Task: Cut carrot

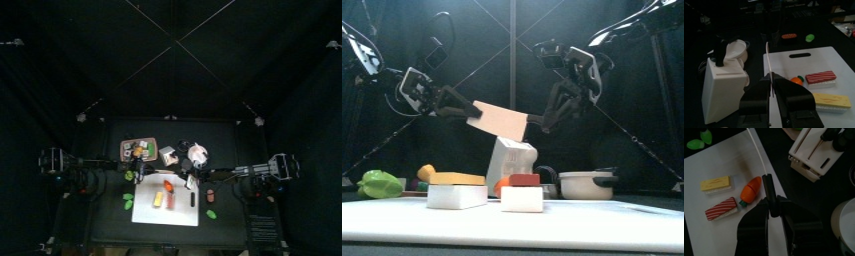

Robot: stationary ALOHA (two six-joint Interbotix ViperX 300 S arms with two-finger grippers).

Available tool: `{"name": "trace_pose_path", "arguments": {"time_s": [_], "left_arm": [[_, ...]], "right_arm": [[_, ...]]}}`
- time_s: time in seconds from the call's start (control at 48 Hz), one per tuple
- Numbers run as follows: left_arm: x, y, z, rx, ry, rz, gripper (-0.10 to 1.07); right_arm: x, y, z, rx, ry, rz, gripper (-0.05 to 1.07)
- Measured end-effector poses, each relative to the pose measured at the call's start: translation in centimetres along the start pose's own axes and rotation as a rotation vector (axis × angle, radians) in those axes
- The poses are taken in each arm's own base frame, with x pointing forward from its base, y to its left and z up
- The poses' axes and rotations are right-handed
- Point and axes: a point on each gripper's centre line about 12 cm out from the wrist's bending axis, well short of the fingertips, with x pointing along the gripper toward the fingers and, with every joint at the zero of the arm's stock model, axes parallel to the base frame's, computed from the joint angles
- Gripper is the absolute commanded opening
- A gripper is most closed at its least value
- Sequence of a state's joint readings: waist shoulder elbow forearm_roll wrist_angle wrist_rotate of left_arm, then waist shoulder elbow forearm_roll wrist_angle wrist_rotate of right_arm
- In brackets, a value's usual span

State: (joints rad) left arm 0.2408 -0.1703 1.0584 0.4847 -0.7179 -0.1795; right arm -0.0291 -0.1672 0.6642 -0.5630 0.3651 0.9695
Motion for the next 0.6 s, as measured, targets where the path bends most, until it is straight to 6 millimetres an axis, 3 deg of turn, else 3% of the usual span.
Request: {"name": "trace_pose_path", "arguments": {"time_s": [0.146, 0.312, 0.458, 0.604], "left_arm": [[0.1, 0.0, 0.1, 0.0, -0.003, -0.001, 0.49], [0.1, -0.2, 0.1, 0.006, -0.002, -0.008, 0.49], [0.0, -0.6, -0.1, 0.005, 0.003, -0.019, 0.49], [-0.2, -1.0, -0.3, 0.003, 0.002, -0.03, 0.49]], "right_arm": [[-0.3, 0.1, 0.4, 0.044, 0.041, -0.021, 0.35], [-0.3, 0.9, 0.9, -0.037, 0.151, 0.01, 0.35], [0.2, -0.4, 1.8, -0.112, 0.208, 0.05, 0.35], [0.7, -1.1, 1.5, -0.287, 0.185, 0.062, 0.35]]}}
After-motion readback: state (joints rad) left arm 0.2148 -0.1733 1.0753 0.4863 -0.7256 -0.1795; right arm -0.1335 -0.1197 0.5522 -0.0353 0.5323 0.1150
